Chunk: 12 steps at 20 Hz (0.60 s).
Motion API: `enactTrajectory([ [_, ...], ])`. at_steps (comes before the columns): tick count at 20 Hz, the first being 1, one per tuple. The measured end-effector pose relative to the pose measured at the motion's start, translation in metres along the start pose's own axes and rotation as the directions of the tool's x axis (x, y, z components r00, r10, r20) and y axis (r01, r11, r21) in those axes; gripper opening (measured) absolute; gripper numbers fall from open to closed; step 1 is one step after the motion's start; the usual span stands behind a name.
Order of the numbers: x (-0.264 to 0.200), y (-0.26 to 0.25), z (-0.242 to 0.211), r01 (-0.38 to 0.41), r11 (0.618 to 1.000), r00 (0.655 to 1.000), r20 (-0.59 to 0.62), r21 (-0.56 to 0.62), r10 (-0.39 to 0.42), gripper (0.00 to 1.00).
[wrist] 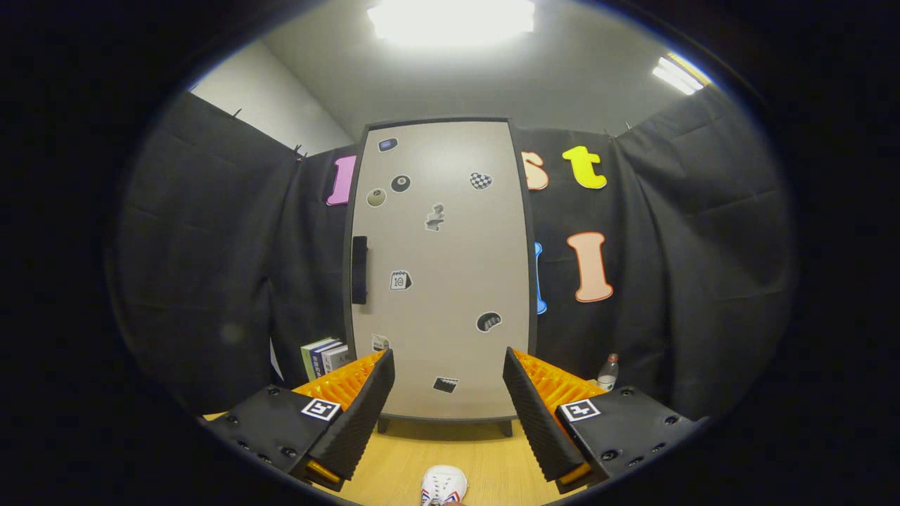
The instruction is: Open the shoe cabinet door, grab the shoes and put them into the shoe cabinet, then close the shoe cabinet door.
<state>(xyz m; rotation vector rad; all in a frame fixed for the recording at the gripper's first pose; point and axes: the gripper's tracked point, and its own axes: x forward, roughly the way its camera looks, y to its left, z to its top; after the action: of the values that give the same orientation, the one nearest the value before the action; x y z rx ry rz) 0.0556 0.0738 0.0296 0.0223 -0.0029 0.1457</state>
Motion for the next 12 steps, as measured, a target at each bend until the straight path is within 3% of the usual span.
enactTrajectory([
  [12,0.132,0.098,0.05,-0.181,0.983,0.983,0.04,0.045,0.179,0.97],
])
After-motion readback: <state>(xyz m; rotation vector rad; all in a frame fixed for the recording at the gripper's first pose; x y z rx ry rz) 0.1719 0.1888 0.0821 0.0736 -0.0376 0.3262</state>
